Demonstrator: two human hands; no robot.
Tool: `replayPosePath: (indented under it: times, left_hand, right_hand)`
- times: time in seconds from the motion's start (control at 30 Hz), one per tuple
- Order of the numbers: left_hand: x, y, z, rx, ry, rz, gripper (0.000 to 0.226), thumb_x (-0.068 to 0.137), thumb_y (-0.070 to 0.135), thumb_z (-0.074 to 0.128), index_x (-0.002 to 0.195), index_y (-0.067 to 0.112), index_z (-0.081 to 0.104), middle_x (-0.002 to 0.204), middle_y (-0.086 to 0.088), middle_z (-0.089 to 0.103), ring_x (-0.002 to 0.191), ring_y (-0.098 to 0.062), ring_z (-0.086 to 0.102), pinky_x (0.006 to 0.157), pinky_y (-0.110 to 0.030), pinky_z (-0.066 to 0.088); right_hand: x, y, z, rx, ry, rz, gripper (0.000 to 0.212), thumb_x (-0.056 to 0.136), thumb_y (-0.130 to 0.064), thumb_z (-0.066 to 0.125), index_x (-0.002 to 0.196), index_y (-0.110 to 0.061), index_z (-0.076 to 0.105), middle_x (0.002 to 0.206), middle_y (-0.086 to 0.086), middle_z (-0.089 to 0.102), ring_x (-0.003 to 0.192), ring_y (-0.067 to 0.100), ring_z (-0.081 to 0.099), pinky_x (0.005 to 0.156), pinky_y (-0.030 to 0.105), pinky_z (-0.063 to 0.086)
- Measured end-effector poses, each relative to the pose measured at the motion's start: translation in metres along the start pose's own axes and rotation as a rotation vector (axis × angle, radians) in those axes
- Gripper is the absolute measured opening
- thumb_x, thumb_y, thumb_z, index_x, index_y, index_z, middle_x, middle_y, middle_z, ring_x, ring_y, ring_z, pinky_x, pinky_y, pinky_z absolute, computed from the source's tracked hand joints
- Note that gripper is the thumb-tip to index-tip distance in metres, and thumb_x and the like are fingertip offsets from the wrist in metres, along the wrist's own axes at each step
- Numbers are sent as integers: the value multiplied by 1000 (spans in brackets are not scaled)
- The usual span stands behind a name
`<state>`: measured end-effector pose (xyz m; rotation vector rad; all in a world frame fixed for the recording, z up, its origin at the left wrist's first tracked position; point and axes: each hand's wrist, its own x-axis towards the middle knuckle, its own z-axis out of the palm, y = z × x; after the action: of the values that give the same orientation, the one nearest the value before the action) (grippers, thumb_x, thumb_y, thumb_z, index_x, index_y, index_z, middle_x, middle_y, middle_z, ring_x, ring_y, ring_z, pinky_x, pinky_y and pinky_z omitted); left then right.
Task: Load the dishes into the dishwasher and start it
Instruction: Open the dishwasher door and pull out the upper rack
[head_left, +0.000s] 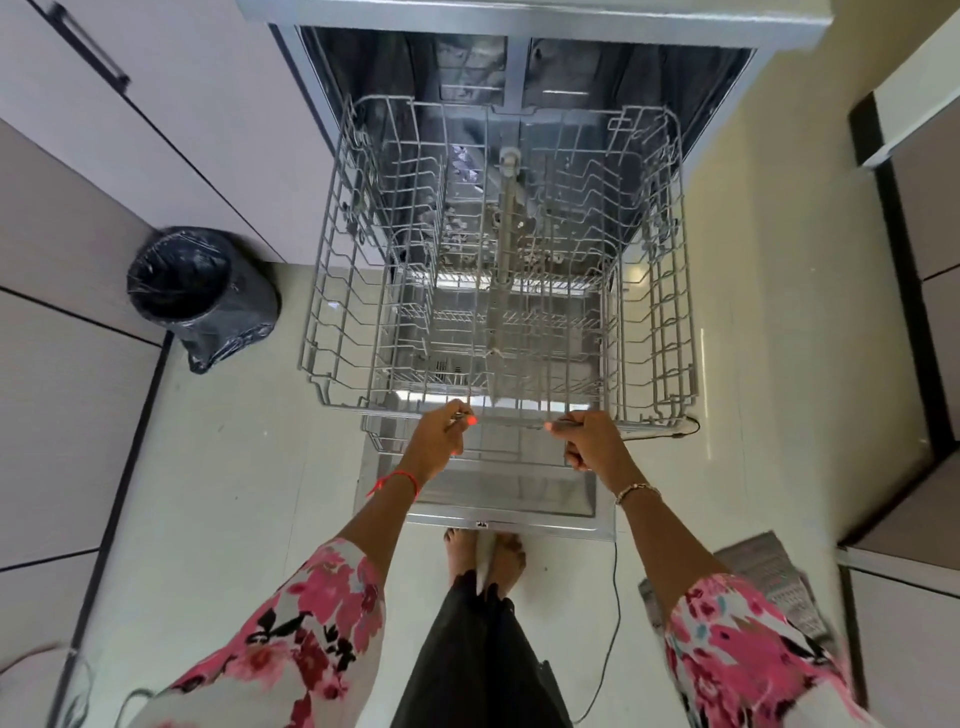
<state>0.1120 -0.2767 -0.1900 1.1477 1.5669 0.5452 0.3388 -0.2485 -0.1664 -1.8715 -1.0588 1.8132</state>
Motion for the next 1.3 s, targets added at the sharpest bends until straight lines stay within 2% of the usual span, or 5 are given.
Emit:
replayPosePath:
  times: [0.73,0.9,1.0,1.2,1.3]
  left_hand:
    - [-47,31,-36,-7,53,26,22,93,26,53,107,10,60,70,0,57,47,-1,45,50,-14,40]
    - [-76,80,-87,178,73,109,55,84,55,46,102,6,64,82,-7,62,63,-19,54,63,-31,47]
    - [-98,107,-122,315,139,164,43,94,42,43,98,5,64,86,-11,66,73,-24,59,73,-37,49]
    - [-128,114,-211,485,297,197,32,97,36,42,109,15,62,110,-4,64,97,-21,58,82,-31,43]
    - [-132,90,-268,535,374,189,58,88,58,32,117,14,58,120,-4,60,113,-22,52,94,-34,41]
  right_hand:
    - [-54,-33,27,-198,107,-195,8,88,-14,61,90,-16,68,37,-25,49,41,-7,48,50,6,35]
    - [-92,-96,59,-353,39,-407,25,90,-21,58,75,-5,69,58,-2,56,49,3,47,52,10,37]
    - [-111,-133,86,-520,28,-516,36,92,-24,55,56,-22,49,50,-8,40,45,2,33,48,12,27]
    - [-128,-194,165,-824,-28,-665,31,94,-17,48,64,-13,51,61,-2,47,54,10,42,50,18,31]
    - [-122,-218,222,-986,-18,-740,35,93,-27,41,87,0,63,89,18,63,84,30,59,75,34,43]
